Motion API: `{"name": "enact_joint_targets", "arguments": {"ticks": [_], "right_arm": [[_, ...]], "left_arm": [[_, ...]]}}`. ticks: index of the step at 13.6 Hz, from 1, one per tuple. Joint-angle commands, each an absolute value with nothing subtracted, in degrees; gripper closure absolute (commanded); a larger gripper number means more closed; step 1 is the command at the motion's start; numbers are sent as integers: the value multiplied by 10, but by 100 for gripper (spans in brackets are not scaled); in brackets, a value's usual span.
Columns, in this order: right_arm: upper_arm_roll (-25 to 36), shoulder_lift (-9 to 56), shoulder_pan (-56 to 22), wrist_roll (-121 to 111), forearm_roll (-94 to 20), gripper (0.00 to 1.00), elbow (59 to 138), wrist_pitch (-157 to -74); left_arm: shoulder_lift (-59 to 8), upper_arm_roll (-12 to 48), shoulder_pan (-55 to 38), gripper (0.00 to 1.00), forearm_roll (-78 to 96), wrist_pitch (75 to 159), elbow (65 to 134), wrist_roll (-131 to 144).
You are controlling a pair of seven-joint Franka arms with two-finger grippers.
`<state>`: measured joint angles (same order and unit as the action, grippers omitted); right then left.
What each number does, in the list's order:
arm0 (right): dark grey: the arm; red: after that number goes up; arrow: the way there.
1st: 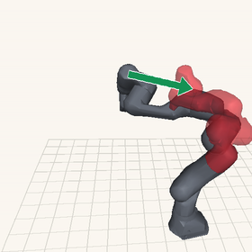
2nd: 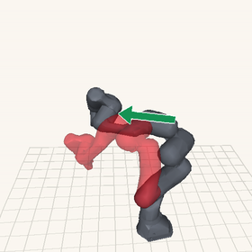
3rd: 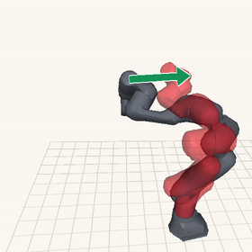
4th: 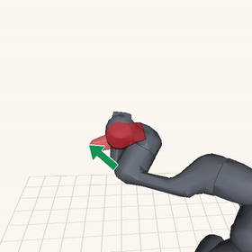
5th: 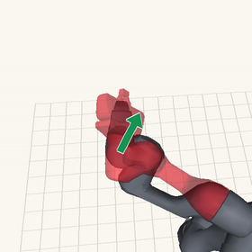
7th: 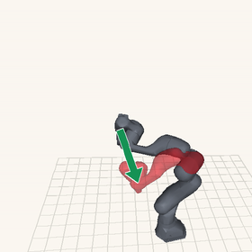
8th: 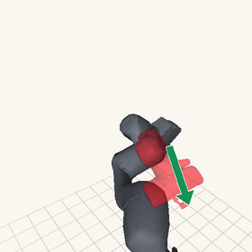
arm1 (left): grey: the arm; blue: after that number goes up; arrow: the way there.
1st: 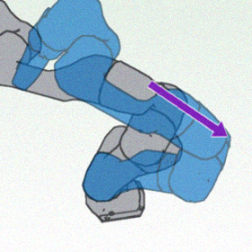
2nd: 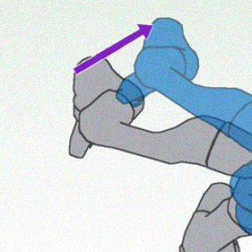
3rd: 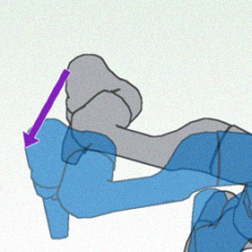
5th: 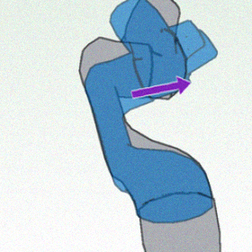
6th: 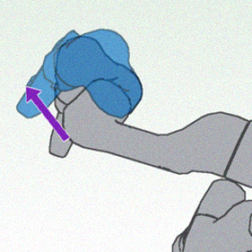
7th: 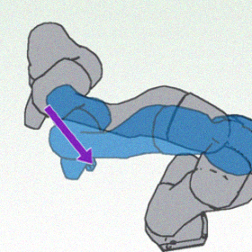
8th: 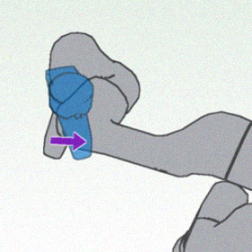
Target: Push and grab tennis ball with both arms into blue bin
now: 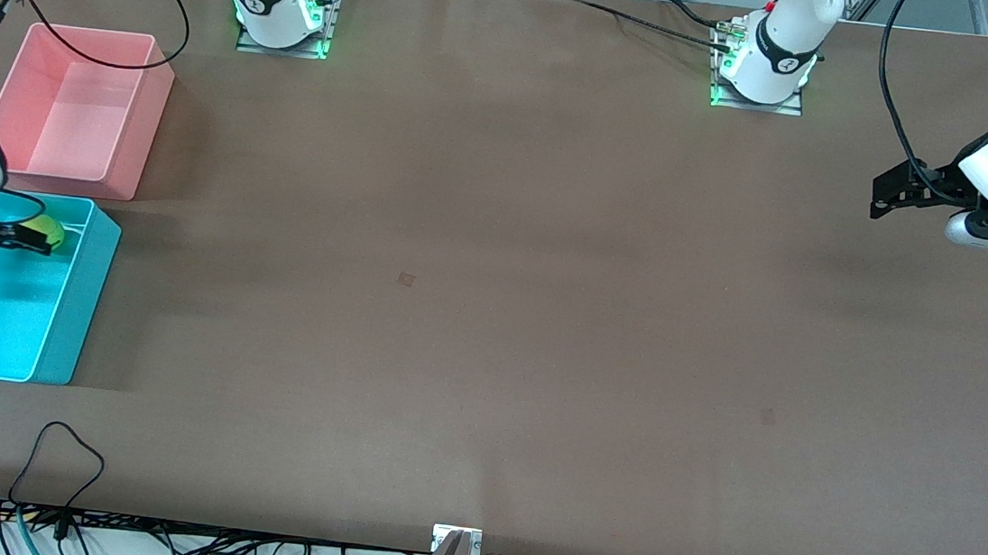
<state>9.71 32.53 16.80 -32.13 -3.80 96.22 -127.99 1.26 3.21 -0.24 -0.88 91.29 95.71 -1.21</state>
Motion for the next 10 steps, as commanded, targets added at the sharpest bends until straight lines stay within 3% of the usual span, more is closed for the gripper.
{"name": "enact_joint_targets", "arguments": {"ticks": [1, 5, 10], "right_arm": [[74, 255, 174, -327, -44, 0, 974, -1246], [39, 132, 150, -325, -38, 0, 976, -1136], [17, 6, 33, -186, 1, 0, 973, -1008]], "left_arm": [[9, 34, -2, 0, -6, 902, 944, -14], [9, 34, -2, 0, -6, 902, 944, -14], [9, 34, -2, 0, -7, 902, 944, -14]]}}
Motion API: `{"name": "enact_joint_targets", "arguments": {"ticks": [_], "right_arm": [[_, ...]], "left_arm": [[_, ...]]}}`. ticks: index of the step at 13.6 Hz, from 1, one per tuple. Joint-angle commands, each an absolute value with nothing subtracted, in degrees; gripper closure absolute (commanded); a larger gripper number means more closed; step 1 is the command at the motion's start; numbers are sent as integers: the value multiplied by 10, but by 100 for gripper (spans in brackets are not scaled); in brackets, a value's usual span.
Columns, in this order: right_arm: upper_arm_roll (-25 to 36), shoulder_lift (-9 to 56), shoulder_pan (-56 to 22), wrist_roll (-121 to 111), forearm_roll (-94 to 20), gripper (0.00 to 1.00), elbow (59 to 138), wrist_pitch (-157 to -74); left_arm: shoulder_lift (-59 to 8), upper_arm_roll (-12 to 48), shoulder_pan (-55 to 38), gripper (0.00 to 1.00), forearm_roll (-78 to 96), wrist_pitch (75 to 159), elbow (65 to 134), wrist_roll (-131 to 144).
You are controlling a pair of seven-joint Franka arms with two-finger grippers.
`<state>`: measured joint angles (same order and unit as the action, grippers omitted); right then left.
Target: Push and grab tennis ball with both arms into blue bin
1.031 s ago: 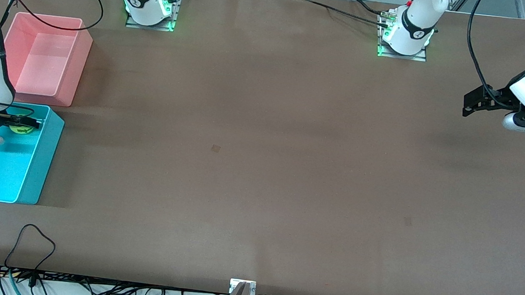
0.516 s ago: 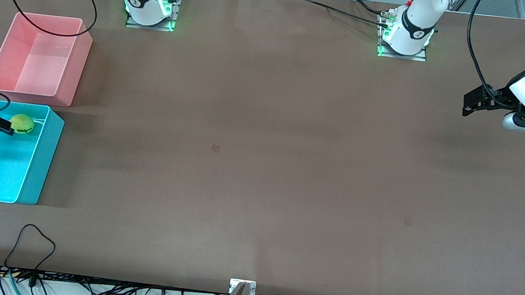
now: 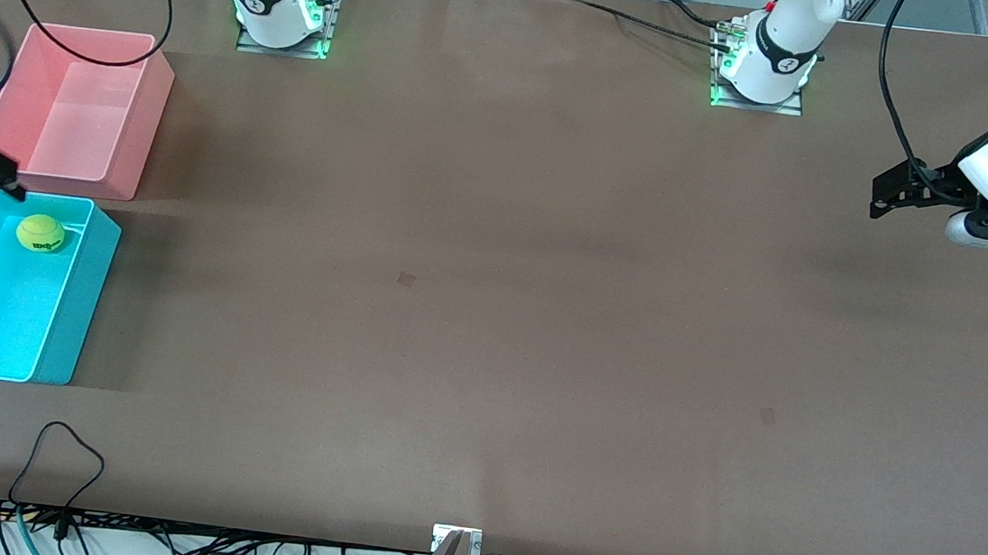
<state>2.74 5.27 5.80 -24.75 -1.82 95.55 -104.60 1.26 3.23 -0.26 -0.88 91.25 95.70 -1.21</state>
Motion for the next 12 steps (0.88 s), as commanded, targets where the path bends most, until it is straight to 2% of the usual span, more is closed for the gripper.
{"name": "enact_joint_targets", "arguments": {"ticks": [1, 3, 5, 9, 12], "right_arm": [[9, -11, 24, -160, 1, 0, 973, -985], [-1, -46, -2, -108, 3, 0, 973, -928], [-2, -55, -18, -70, 3, 0, 970, -911], [0, -23, -18, -69, 6, 0, 931, -906], [-1, 33, -18, -68, 28, 0, 871, -880]], "left_arm": [[9, 33, -2, 0, -7, 902, 944, -14], [9, 33, -2, 0, -6, 902, 945, -14], [10, 34, -2, 0, -7, 902, 944, -14], [10, 33, -1, 0, -6, 900, 944, -14], [10, 34, -2, 0, -6, 899, 944, -14]]}}
